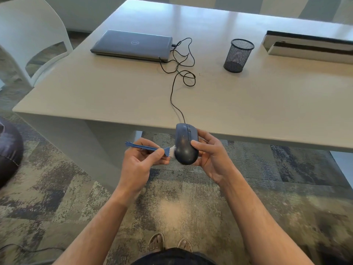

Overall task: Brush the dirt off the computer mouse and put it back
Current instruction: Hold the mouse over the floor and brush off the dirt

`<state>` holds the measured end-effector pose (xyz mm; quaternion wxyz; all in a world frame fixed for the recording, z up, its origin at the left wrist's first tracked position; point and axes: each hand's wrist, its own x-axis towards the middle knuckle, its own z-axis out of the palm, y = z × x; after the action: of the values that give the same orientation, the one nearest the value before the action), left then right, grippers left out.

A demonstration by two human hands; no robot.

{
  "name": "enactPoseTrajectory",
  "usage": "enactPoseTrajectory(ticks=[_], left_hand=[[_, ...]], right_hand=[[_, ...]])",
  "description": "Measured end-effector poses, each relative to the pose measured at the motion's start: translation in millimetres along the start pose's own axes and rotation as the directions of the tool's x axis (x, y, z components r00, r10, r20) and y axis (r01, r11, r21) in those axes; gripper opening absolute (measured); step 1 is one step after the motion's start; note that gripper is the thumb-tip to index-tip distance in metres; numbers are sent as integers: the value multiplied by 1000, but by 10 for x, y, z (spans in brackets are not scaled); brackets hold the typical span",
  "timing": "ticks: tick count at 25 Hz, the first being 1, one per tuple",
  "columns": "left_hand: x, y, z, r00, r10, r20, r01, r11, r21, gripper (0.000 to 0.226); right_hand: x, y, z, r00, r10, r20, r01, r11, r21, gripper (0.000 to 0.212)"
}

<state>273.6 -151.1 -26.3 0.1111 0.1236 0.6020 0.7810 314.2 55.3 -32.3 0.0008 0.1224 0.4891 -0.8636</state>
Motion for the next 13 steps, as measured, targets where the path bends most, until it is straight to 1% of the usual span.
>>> enactPoseTrajectory(ticks=[6, 9, 13], left_hand=[[-207, -126, 140, 991, 10, 133, -21, 996, 83, 11], [-209, -107, 191, 992, 15, 124, -30, 993, 116, 10], [-187, -10, 113, 992, 82, 93, -105, 956, 275, 8]], right_hand=[[33, -25, -2, 999, -27, -20, 27, 1000, -1, 58], [38, -1, 19, 999, -20, -29, 20, 1000, -5, 59], [26, -3, -22, 998, -22, -59, 22, 1000, -1, 59]])
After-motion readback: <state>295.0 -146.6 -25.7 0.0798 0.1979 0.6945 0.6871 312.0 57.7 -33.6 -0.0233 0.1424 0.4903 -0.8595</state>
